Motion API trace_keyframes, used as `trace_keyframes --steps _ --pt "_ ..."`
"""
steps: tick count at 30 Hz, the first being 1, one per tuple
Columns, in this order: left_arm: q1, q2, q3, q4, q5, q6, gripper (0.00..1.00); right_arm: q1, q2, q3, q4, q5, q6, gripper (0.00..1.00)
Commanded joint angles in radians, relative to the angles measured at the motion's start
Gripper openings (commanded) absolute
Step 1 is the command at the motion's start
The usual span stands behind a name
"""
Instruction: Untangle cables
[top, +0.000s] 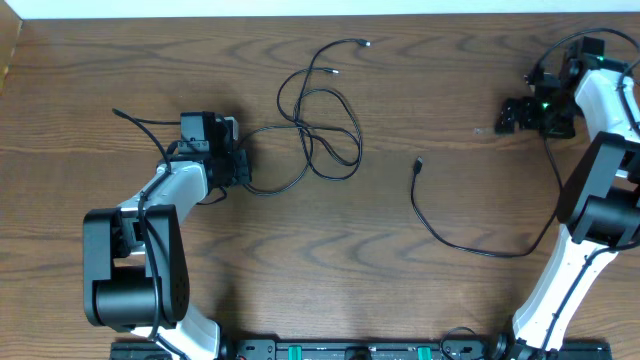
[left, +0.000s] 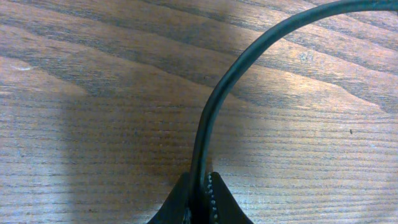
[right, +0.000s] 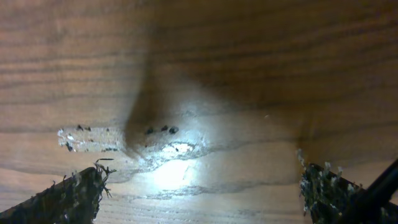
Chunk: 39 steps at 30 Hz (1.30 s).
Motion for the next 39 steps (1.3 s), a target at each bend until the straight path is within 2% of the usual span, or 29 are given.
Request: trace_keyframes --steps 1,10,16,21,26,30,34,39 --pt "-0.006 0.008 -0.012 -0.014 0.014 0.002 0.07 0.043 -0.005 0.002 -0.024 0.049 -0.068 0.99" --pt "-0.006 0.008 -0.012 -0.014 0.014 0.002 0.08 0.137 -0.005 0.003 -0.069 0.003 -0.226 0.99" --pt "-0.006 0.008 -0.012 -0.014 0.014 0.002 0.07 0.201 -0.005 0.003 -0.174 -0.020 -0.407 0.99" --pt "-0.006 0.008 -0.012 -0.014 0.014 0.002 0.07 0.233 -0.005 0.003 -0.208 -0.019 -0.497 0.99" --pt "-0.006 0.008 -0.012 -0.014 0.014 0.002 0.07 0.250 -0.005 0.003 -0.206 -0.018 -0.523 0.99" --pt "-0.006 0.008 -0.012 -0.014 0.014 0.002 0.08 0.241 -0.005 0.003 -0.151 0.025 -0.489 0.95" --pt "-0.006 0.008 -0.012 -0.014 0.014 0.002 0.07 0.199 -0.005 0.003 -0.028 0.269 -0.256 0.98" --pt "-0.006 0.008 -0.012 -0.014 0.014 0.002 0.08 0.090 -0.005 0.003 0.037 0.383 -0.087 0.99"
